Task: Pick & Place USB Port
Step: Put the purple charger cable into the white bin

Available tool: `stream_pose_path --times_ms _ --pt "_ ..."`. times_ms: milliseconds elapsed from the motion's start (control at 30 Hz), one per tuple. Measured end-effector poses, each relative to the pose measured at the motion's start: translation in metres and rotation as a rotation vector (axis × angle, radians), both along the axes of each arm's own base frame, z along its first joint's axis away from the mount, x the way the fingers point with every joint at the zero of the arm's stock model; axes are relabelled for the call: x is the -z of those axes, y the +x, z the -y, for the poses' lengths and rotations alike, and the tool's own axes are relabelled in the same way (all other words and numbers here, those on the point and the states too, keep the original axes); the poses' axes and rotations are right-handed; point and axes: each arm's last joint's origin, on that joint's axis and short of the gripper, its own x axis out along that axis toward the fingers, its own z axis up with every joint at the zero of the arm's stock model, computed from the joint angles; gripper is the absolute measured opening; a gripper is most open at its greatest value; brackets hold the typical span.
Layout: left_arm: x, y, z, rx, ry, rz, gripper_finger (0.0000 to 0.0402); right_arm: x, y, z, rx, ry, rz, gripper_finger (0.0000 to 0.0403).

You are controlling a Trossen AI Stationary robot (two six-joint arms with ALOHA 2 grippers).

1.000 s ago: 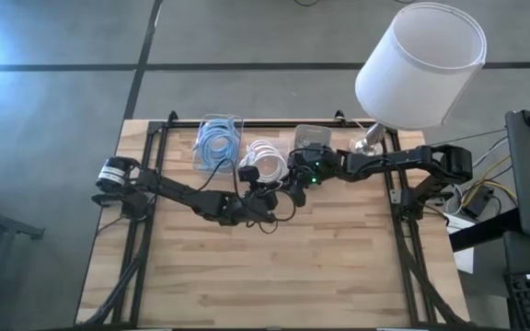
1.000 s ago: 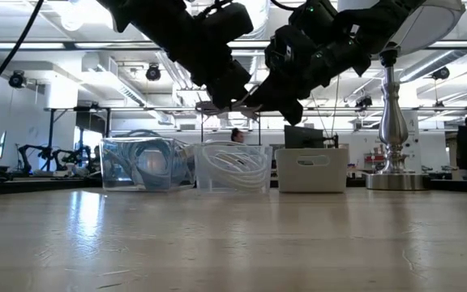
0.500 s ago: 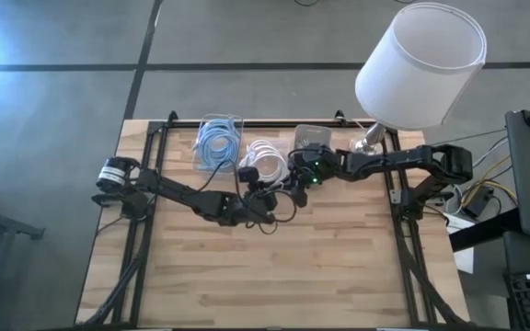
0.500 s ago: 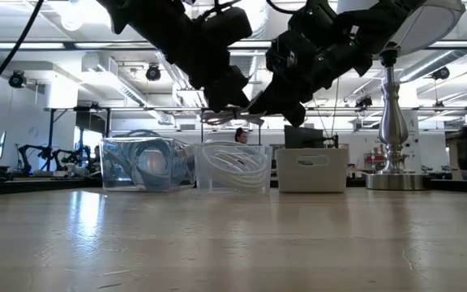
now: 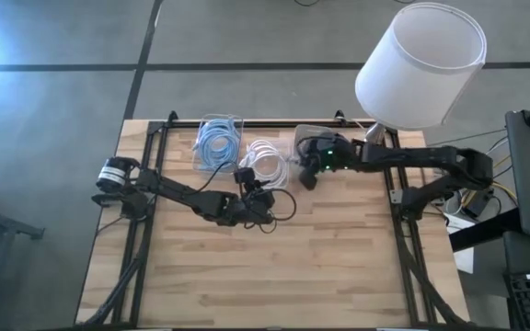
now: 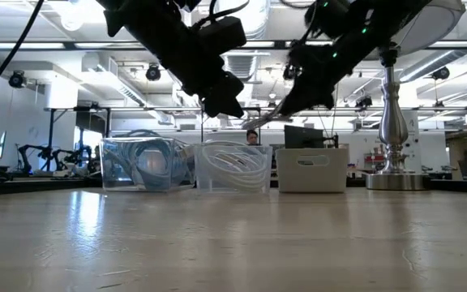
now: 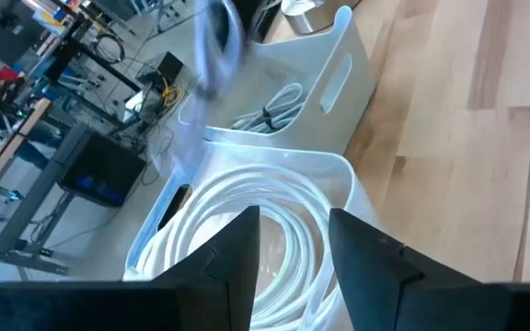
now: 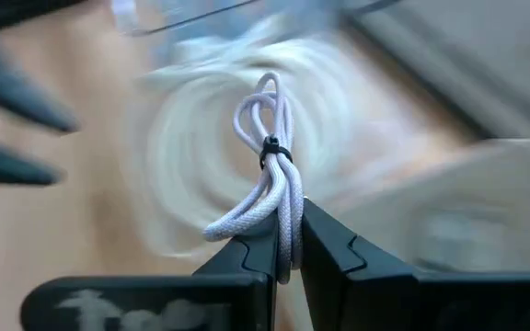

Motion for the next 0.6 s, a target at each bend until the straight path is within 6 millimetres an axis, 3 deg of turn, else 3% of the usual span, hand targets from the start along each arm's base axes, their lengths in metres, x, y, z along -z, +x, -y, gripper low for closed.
stream_pose_path --times_ms 133,300,600 --pt "0.0 0.0 0.0 -0.012 -0.018 0.02 0.0135 -0.018 -0.024 0.0 0.195 -0.147 -0.041 0.0026" --pt "0.0 0.0 0.0 -0.028 -0.042 0.049 0.0134 -0.006 -0.05 0.004 0.447 -0.317 -0.135 0.0027" --pt "0.0 0.0 0.0 -0.042 -0.062 0.071 0.0133 0.019 -0.049 0.034 0.304 -0.077 -0.106 0.0029"
